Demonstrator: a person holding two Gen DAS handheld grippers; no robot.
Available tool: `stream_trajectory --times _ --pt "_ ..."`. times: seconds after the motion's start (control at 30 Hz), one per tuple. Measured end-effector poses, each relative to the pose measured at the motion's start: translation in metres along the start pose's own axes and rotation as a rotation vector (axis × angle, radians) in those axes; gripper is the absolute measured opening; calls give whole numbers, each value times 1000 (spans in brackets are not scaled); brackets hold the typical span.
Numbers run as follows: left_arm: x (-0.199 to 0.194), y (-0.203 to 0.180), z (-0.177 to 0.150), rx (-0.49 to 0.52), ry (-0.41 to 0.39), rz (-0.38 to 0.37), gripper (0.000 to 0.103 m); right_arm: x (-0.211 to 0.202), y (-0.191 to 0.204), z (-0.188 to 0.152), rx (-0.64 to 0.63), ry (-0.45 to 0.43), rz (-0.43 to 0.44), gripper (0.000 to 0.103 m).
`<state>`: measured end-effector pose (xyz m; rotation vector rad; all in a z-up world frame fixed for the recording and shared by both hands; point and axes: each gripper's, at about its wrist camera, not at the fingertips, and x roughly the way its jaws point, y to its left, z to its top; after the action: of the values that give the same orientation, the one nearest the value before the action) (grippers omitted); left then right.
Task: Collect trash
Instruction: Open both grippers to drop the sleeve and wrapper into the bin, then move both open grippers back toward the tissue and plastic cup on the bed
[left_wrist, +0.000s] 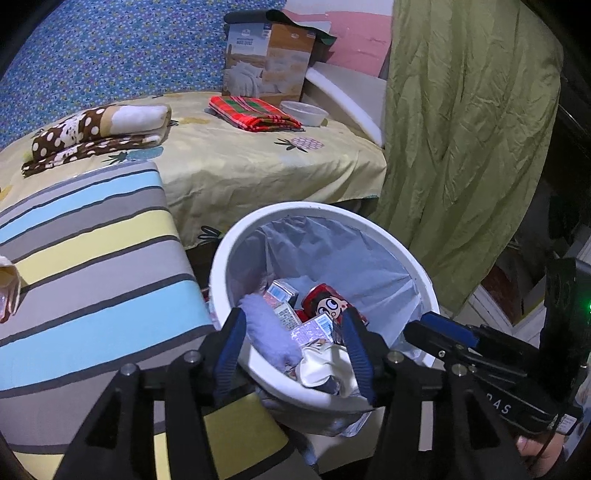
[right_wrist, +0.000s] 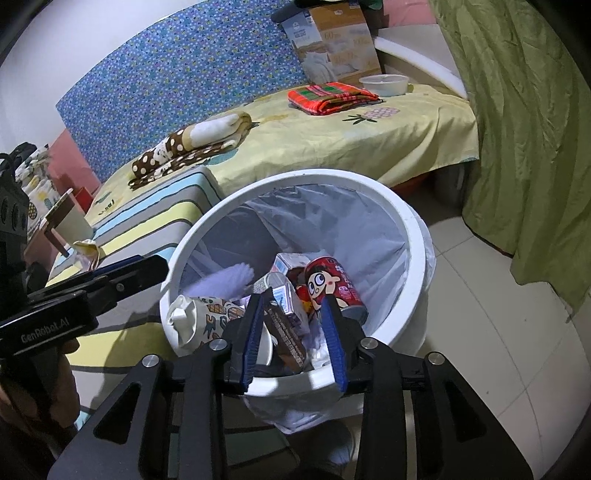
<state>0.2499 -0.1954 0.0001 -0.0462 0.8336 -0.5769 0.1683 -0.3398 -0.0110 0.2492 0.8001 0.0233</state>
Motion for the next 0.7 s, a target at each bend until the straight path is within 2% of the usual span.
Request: stream_trajectory --times 0.57,0.7 --pt "-65 18 -26 -40 -59 73 56 -28 39 -4 -62 -41 63 37" --pt "-81 24 -36 -52 -74 99 56 -33 48 -6 -82 -49 76 41"
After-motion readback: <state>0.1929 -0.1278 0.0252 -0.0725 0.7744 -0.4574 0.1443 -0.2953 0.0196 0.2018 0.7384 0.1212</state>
